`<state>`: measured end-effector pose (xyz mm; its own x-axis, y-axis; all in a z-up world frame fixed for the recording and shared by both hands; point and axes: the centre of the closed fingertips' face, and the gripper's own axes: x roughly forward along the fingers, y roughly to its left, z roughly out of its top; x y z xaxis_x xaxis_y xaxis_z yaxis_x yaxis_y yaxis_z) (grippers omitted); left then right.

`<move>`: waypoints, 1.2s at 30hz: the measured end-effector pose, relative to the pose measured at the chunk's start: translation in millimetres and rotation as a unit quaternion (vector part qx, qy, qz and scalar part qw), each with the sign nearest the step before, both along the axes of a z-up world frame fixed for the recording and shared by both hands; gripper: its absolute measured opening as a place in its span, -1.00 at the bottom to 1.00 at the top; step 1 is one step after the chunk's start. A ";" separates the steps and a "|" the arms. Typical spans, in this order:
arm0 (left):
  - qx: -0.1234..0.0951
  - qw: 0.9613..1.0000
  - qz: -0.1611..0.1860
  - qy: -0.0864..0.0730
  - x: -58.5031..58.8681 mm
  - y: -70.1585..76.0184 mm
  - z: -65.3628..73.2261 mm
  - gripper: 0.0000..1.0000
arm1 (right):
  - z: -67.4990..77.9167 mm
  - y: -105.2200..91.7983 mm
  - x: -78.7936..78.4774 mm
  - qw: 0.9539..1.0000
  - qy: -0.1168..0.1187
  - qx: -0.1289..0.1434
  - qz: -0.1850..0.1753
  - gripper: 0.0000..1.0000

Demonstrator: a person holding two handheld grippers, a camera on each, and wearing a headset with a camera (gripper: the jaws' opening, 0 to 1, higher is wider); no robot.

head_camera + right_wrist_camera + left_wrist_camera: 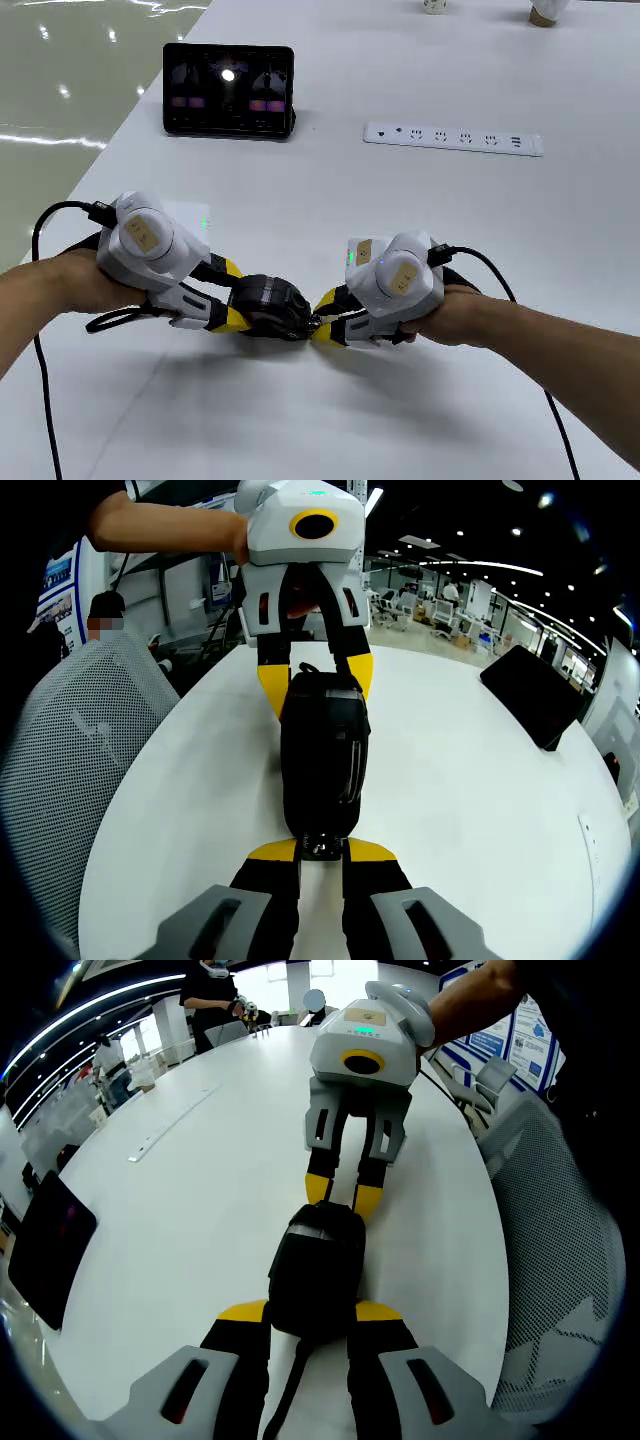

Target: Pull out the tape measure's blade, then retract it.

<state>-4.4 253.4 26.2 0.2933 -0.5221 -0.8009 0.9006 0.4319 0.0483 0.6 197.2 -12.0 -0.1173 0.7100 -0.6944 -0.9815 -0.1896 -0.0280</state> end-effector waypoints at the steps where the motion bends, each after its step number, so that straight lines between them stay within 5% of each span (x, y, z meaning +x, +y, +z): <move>1: 0.000 1.000 0.000 0.000 0.0 0.0 0.0 -0.53 | -0.1 0.3 0.0 1.000 0.000 0.000 -0.001 -0.74; 36: -0.005 1.000 0.003 0.006 -0.8 -0.1 -0.7 -0.54 | -1.2 -1.3 -1.2 1.000 -0.001 -0.004 0.002 -0.84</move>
<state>-5.2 253.3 25.5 0.2874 -0.5282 -0.7990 0.8984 0.4378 0.0336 -0.5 195.8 -13.3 -0.1186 0.7046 -0.6996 -0.9808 -0.1931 -0.0282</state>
